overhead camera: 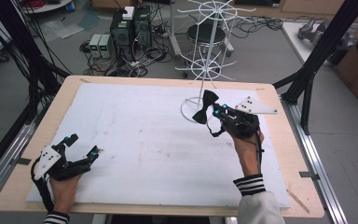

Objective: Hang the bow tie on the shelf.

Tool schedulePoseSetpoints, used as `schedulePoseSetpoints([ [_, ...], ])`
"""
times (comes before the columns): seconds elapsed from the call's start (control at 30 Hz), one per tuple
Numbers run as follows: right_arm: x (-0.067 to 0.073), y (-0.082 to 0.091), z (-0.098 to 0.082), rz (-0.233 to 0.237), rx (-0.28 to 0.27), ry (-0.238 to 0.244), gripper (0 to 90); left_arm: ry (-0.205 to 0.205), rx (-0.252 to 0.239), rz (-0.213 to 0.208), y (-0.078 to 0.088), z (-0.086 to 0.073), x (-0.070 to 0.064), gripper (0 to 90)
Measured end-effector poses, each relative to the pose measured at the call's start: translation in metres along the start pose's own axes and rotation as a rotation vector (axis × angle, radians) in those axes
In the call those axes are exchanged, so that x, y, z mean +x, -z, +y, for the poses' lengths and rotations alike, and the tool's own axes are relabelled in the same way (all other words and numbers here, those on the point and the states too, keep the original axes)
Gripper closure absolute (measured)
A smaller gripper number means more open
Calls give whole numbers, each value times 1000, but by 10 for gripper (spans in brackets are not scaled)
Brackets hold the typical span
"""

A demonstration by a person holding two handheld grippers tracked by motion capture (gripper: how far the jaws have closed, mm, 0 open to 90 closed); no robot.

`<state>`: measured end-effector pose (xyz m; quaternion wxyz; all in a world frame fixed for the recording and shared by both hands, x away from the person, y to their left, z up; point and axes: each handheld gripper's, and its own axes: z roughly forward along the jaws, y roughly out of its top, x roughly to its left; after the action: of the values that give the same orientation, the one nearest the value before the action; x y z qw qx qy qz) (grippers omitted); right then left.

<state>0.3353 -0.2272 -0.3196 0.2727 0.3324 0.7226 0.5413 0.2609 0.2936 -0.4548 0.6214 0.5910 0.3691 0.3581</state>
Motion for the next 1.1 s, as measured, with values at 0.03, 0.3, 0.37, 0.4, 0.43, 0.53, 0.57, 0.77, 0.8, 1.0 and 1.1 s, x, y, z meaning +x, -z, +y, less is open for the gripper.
schedulePoseSetpoints([
  [0.03,0,0,2,0,-5,-1,866,1,1,0,0,0,0,89],
  [0.3,-1,-4,18,-4,-27,12,866,3,1,0,0,0,0,90],
  [0.37,-3,-5,21,-8,-34,13,866,3,1,0,0,0,1,90],
  [0.4,-3,-5,23,-10,-34,13,866,4,1,0,0,0,0,90],
  [0.43,-4,-5,25,-14,-35,10,866,4,0,0,0,0,0,90],
  [0.53,-7,-6,29,-30,-42,18,866,5,0,0,0,0,1,90],
  [0.57,-8,-7,30,-35,-42,18,866,5,0,0,0,0,1,90],
  [0.77,-19,-14,34,-61,-37,10,866,13,2,-1,0,0,1,93],
  [0.8,-20,-14,34,-59,-37,8,866,14,2,0,0,0,1,93],
  [1.0,-29,-22,38,-73,-31,-2,866,14,3,0,0,0,2,94],
  [1.1,-31,-25,41,-79,-26,-1,866,17,3,1,0,0,2,94],
])
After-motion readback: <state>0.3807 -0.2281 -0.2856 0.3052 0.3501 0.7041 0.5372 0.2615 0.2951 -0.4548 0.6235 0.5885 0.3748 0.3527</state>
